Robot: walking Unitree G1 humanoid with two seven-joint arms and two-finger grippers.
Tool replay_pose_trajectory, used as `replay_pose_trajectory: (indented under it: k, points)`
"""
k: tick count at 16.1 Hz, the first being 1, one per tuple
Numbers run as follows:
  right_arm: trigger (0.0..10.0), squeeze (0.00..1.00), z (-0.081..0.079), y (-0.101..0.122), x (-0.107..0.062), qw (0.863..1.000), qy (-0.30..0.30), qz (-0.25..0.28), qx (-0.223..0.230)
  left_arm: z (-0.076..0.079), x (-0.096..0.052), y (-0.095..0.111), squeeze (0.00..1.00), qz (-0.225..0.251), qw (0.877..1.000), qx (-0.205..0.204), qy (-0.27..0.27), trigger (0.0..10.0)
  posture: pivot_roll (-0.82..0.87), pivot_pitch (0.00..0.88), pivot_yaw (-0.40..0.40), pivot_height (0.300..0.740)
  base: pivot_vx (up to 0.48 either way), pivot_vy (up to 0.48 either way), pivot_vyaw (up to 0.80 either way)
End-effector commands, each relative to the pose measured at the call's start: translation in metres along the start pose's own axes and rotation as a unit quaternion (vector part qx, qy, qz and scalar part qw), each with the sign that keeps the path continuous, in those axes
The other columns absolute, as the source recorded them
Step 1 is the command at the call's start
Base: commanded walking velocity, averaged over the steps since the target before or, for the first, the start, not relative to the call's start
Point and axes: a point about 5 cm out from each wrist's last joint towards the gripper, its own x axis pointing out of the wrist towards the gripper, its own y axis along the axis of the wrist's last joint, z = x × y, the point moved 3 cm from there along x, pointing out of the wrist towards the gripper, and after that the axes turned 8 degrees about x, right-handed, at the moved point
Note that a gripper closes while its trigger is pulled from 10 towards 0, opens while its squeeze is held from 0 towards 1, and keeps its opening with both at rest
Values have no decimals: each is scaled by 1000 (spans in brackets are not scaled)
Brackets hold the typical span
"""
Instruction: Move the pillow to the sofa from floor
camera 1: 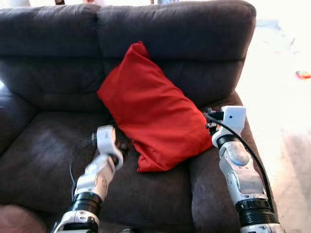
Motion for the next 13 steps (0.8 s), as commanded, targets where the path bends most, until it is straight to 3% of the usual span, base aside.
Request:
replay_pose_trajectory:
  k: [1, 2, 3, 5, 9, 10, 11, 12, 13]
  points:
    - [10000, 0, -2, 3, -1, 1000, 4, 3, -5, -7, -1, -9, 1000, -17, 999, -48, 4, 10000, 21, 162, 56, 739, 0, 0, 0]
    - [10000, 0, -3, 3, -2, 1000, 5, 3, -6, -9, -2, -12, 1000, -24, 997, -70, 6, 10000, 20, 162, 56, 739, 0, 0, 0]
    - [10000, 0, -4, 2, -2, 1000, 7, 0, -6, -10, -3, -29, 1000, -66, 992, -109, -1, 10000, 17, 162, 57, 739, 0, 0, 0]
    - [10000, 0, -6, 2, -4, 1000, 9, 0, -5, -11, -2, -36, 1000, -86, 987, -133, -4, 10000, 14, 166, 55, 739, 0, 0, 0]
    - [10000, 0, -8, 2, -6, 1000, 11, -2, -5, -14, 0, -48, 1000, -114, 987, -109, 19, 10000, 7, 184, 56, 739, 0, 0, 0]
    - [10000, 0, -10, 4, -8, 1000, 15, 4, 2, -14, 2, -45, 0, -96, 994, -51, 28, 10000, -2, 199, 57, 739, 0, 0, 0]
    - [10000, 0, -10, 5, -8, 1000, 16, 5, 2, -14, 3, -43, 0, -85, 995, -35, 30, 10000, -3, 201, 56, 739, 0, 0, 0]
    - [10000, 0, -12, 6, -10, 999, 25, 19, 20, -13, 7, -26, 0, -24, 999, -10, 35, 10000, 0, 210, 54, 739, 0, 0, 0]
    - [10000, 0, -15, 6, -11, 998, 33, 31, 33, -14, 7, -20, 0, -4, 999, 15, 42, 10000, 1, 221, 52, 739, 0, 0, 0]
